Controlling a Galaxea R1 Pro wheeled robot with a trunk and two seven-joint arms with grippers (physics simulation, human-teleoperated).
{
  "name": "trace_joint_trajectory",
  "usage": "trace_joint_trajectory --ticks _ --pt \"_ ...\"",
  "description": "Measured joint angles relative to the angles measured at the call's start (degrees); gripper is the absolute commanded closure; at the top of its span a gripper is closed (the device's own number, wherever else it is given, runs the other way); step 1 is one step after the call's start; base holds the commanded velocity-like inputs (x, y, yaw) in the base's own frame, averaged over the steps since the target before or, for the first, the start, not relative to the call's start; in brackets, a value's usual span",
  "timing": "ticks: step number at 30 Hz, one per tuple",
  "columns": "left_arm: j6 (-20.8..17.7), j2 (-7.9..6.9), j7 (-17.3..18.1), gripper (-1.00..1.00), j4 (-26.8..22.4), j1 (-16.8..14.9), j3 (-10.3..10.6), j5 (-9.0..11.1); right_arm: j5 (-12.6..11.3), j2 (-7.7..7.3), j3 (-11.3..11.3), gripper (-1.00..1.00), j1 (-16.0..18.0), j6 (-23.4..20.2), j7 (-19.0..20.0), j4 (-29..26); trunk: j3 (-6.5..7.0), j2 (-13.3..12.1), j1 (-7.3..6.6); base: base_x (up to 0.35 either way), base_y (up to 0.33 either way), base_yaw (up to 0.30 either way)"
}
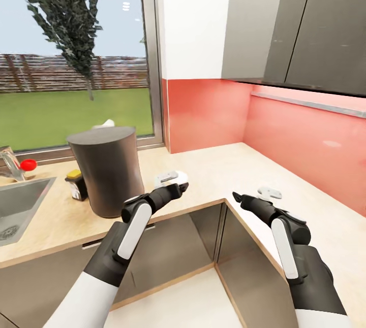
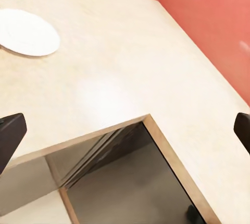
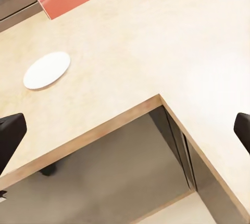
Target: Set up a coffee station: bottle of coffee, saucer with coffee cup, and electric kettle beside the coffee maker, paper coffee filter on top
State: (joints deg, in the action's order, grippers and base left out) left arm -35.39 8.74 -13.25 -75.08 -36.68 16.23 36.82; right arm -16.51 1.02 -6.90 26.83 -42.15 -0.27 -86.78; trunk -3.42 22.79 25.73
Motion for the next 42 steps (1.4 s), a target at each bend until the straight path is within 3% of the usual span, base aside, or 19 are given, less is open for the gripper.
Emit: trace_joint_trajectory --ticks 42 --pt "0.04 -0.56 0.07 -1.0 0.36 0.0 -0.16 -0.08 -0.19 0.34 0.16 -1.0 0.0 0.0 0.03 0.0 0.0 -0.01 0.01 0.114 0.021 -0.006"
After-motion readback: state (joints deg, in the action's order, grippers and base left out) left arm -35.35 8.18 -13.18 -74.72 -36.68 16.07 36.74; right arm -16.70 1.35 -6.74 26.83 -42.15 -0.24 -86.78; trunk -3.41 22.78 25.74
